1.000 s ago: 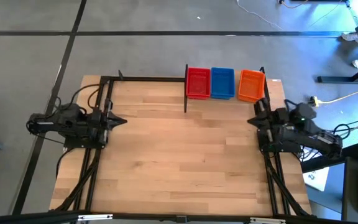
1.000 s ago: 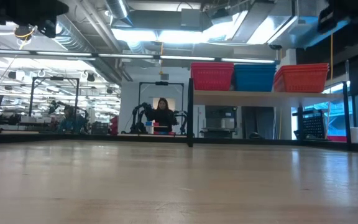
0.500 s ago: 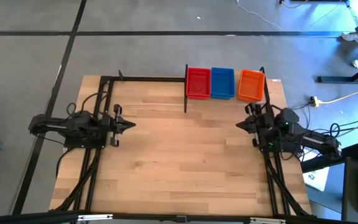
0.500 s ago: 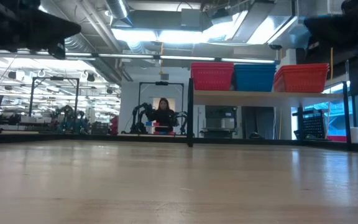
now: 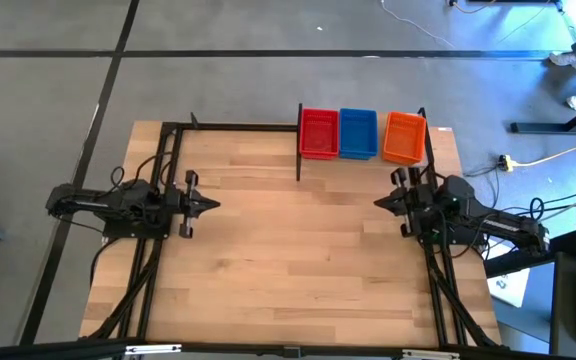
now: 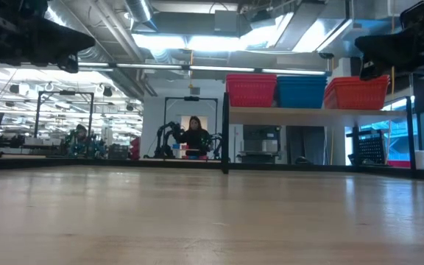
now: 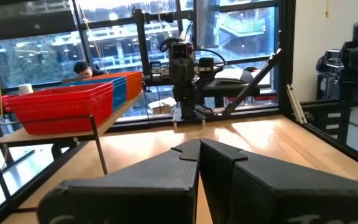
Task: Stack baskets on shelf by color
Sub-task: Return to Home Position
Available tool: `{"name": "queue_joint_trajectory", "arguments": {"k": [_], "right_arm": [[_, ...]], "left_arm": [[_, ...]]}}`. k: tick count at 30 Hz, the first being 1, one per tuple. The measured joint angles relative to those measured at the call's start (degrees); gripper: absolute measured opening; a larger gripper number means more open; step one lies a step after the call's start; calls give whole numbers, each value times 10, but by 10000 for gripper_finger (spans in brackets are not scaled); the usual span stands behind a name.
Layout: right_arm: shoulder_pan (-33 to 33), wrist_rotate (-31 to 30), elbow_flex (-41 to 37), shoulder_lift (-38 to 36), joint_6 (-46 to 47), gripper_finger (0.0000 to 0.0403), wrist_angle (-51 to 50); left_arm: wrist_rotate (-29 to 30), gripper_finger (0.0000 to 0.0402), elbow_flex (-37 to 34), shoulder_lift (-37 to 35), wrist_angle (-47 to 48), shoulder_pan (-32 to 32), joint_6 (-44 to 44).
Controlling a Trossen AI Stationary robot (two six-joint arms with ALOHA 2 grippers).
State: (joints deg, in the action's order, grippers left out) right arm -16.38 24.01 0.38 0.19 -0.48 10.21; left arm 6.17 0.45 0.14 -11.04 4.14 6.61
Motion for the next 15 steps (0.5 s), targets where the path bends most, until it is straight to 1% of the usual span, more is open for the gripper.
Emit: {"name": "queue_joint_trajectory", "arguments": {"k": [6, 15], "right_arm": [[0, 0, 0, 0, 1, 4, -32], [0, 0, 0, 0, 2, 6, -33]], "left_arm": [[6, 10, 0, 0, 0, 0, 1], [6, 14, 0, 0, 0, 0, 1]]}}
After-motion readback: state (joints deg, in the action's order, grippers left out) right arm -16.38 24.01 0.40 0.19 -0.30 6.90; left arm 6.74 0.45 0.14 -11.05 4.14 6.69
